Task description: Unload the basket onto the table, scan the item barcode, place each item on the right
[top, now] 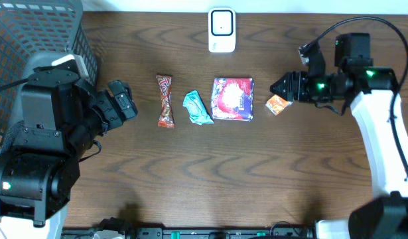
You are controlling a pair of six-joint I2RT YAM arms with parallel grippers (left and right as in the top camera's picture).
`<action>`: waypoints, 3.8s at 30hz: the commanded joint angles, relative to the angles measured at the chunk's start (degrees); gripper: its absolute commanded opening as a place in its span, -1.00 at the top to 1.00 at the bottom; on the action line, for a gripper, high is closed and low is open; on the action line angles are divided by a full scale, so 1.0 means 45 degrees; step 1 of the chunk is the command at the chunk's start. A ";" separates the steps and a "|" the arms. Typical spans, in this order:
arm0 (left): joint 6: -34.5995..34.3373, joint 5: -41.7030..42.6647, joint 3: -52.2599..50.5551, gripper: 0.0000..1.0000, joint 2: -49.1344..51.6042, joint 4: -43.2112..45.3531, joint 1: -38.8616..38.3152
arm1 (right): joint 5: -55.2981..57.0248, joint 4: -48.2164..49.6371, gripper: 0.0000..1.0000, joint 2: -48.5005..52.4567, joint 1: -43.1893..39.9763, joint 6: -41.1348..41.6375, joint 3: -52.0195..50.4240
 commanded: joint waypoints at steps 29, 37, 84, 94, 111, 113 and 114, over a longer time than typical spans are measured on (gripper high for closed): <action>0.0112 -0.0078 0.0019 -0.96 0.0049 -0.0029 0.0024 | 1.0715 0.3997 0.09 0.5979 0.3390 0.3895 0.0267; 0.0112 -0.0078 0.0019 -0.96 0.0049 -0.0029 0.0024 | 1.1317 0.3672 0.46 0.6207 0.3638 0.4517 0.0233; 0.0112 -0.0078 0.0019 -0.96 0.0049 -0.0029 0.0024 | 0.0957 0.0855 -0.04 0.6008 -0.3803 -0.0248 -0.0583; 0.0112 -0.0078 0.0019 -0.96 0.0049 -0.0029 0.0024 | 0.1768 -0.3254 -0.29 0.6008 -0.3298 -0.0981 0.3045; 0.0112 -0.0078 0.0019 -0.96 0.0049 -0.0029 0.0024 | 0.0699 0.1554 -0.07 0.6037 -0.2297 -0.0733 -0.1433; 0.0112 -0.0078 0.0019 -0.96 0.0049 -0.0029 0.0024 | 0.0704 0.2059 0.04 0.6037 -0.2283 -0.0733 -0.1967; 0.0112 -0.0078 0.0019 -0.96 0.0049 -0.0029 0.0024 | 0.0704 0.2288 0.19 0.6037 -0.2263 -0.0733 -0.2161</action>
